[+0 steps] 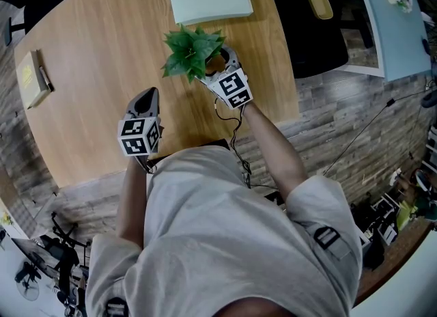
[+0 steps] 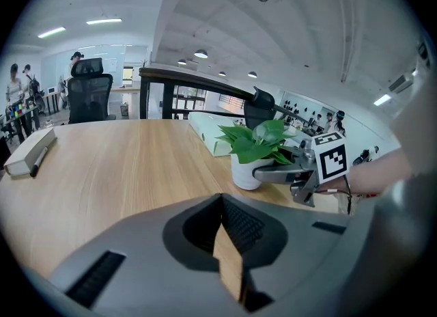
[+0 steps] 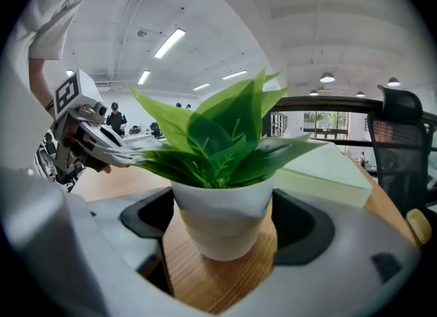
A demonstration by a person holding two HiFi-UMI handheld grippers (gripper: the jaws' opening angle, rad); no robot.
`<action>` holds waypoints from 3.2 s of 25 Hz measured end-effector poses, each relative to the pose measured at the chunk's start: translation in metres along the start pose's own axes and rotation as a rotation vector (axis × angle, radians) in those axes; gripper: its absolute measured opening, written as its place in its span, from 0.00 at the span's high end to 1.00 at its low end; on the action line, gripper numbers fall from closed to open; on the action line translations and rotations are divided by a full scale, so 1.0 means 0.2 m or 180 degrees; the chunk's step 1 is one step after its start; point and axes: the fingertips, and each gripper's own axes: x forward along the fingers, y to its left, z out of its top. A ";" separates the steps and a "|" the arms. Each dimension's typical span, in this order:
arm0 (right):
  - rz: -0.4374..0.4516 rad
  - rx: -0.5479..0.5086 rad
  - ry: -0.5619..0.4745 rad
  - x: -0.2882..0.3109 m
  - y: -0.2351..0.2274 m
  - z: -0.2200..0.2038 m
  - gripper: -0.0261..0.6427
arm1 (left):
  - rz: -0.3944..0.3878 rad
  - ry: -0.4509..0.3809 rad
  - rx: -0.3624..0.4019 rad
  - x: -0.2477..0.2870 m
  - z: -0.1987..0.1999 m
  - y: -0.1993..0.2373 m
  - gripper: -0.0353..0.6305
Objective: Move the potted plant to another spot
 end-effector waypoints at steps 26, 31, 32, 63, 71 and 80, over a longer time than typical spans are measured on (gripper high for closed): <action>-0.0189 0.0128 0.0204 -0.13 -0.02 -0.17 0.27 | -0.0053 0.0098 -0.0048 0.00 -0.10 -0.08 0.93; -0.0319 0.0167 0.0410 -0.21 -0.01 -0.24 0.35 | -0.0166 0.0051 -0.0027 0.03 -0.07 -0.07 0.93; -0.0350 0.0166 0.0443 -0.25 -0.01 -0.26 0.39 | -0.0176 0.0030 -0.0022 0.04 -0.07 -0.07 0.93; -0.0833 0.0310 0.0302 -0.68 0.59 0.05 0.96 | -0.0176 -0.1020 -0.0556 -0.65 -0.15 -0.08 0.93; -0.0604 0.0142 0.0144 -0.73 0.68 0.21 0.96 | -0.0029 -0.1211 -0.0488 -0.76 -0.06 -0.14 0.93; -0.0370 -0.0036 -0.0154 -0.76 0.69 0.43 0.96 | 0.0122 -0.1440 -0.0401 -0.82 0.12 -0.27 0.93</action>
